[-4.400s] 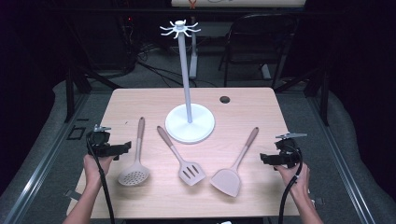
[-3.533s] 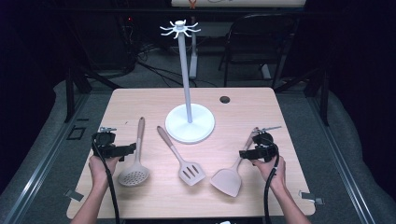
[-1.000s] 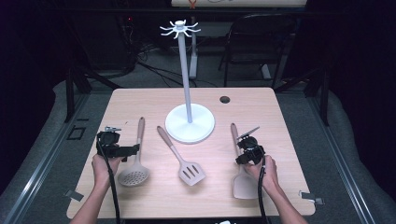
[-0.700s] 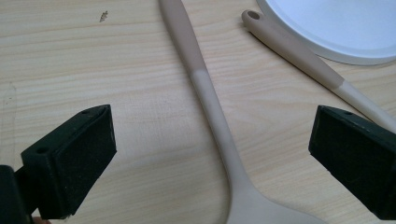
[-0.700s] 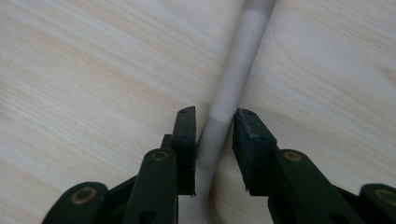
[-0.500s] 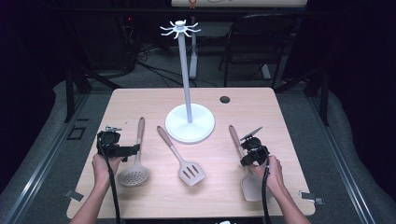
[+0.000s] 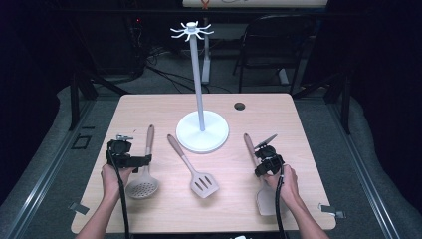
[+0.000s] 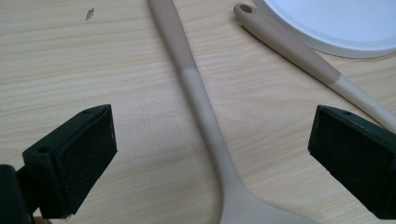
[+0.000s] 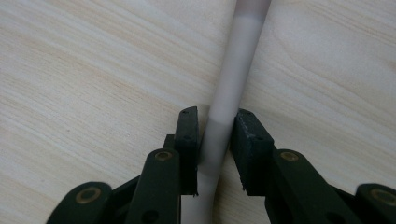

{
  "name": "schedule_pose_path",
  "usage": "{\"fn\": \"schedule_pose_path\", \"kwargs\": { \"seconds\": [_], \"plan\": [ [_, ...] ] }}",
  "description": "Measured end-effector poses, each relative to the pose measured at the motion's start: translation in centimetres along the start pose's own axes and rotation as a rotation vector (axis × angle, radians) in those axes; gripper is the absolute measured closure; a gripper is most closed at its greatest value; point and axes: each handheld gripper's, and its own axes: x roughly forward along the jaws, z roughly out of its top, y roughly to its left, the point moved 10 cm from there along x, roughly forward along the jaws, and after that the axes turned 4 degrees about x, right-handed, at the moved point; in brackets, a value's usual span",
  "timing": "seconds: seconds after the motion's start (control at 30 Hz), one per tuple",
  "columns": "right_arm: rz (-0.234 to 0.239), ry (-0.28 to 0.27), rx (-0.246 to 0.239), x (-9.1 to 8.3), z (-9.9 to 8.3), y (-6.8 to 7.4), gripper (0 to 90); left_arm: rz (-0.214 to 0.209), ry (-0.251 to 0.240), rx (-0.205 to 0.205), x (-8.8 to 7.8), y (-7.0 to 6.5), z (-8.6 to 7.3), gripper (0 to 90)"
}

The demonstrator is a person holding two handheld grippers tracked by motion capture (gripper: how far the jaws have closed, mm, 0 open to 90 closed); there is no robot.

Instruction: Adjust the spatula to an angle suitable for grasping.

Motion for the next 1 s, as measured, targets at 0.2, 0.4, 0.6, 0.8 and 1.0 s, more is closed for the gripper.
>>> {"fn": "schedule_pose_path", "kwargs": {
  "seconds": [0.2, 0.4, 0.6, 0.8, 1.0],
  "plan": [
    [0.038, 0.011, 0.02, -0.1, -0.1, -0.4, 73.8, -0.002, -0.005, -0.006, -0.2, 0.1, -0.1, 1.1],
    [0.045, 0.01, 0.036, -0.1, -0.1, -0.3, 74.8, -0.011, 0.003, -0.011, -0.1, 0.4, -0.4, 1.2],
    [0.057, 0.004, 0.038, 0.0, -0.1, 0.3, 76.8, -0.013, 0.003, -0.015, 0.0, 0.3, -0.4, 1.2],
    [0.08, 0.0, 0.029, -0.1, -0.3, 0.8, 78.7, -0.014, 0.002, 0.015, -0.1, -0.4, -0.3, 1.2],
    [0.076, -0.02, 0.011, -0.7, -0.1, 0.9, 78.7, -0.01, -0.006, 0.011, -0.4, -0.2, -0.3, 1.3]
  ]
}}
